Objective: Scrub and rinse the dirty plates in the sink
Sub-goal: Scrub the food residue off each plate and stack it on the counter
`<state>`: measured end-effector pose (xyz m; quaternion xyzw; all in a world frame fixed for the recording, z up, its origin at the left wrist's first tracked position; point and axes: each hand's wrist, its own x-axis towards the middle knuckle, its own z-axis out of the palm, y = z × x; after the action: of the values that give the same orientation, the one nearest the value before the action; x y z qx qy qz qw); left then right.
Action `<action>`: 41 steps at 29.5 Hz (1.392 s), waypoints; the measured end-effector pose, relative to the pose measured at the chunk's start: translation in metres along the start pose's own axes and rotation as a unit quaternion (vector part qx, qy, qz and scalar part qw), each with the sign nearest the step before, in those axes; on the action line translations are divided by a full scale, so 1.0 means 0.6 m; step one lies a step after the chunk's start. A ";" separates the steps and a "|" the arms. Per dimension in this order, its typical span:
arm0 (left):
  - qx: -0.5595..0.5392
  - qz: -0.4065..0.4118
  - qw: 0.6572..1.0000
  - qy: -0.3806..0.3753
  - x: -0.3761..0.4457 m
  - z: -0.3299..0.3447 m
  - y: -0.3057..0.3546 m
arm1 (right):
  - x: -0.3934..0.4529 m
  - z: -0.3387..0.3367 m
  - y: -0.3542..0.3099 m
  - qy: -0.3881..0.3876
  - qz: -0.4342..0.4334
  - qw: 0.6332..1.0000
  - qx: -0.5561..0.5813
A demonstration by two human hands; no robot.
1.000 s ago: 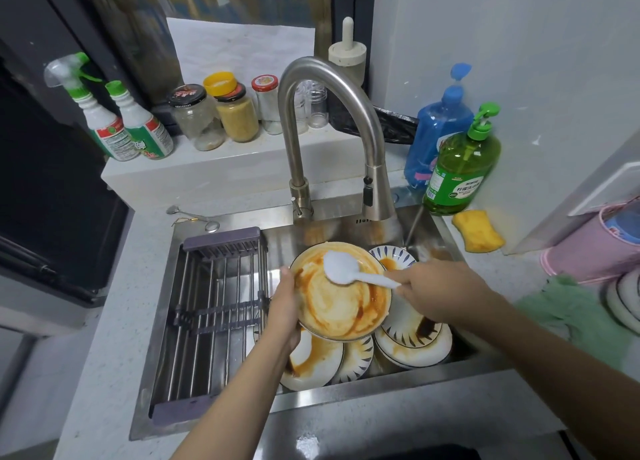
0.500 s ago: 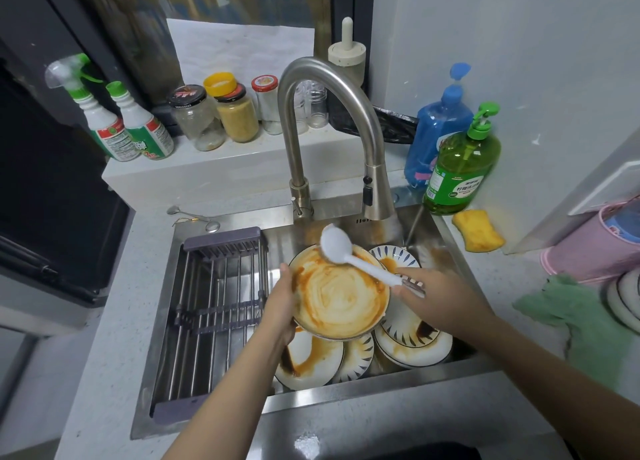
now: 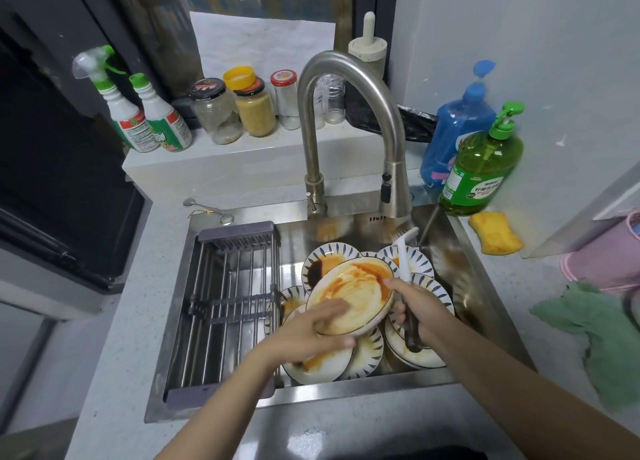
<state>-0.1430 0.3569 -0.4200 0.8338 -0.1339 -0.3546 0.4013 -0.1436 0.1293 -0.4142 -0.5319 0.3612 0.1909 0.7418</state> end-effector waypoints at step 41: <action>-0.148 -0.099 0.958 0.225 0.070 -0.017 0.040 | -0.120 -0.035 -0.080 0.041 -0.331 0.622 -0.708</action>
<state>-0.1044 0.3261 -0.4176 0.8324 0.0969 -0.2116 0.5029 -0.1664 0.0995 -0.3336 -0.9837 -0.0561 0.1073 0.1332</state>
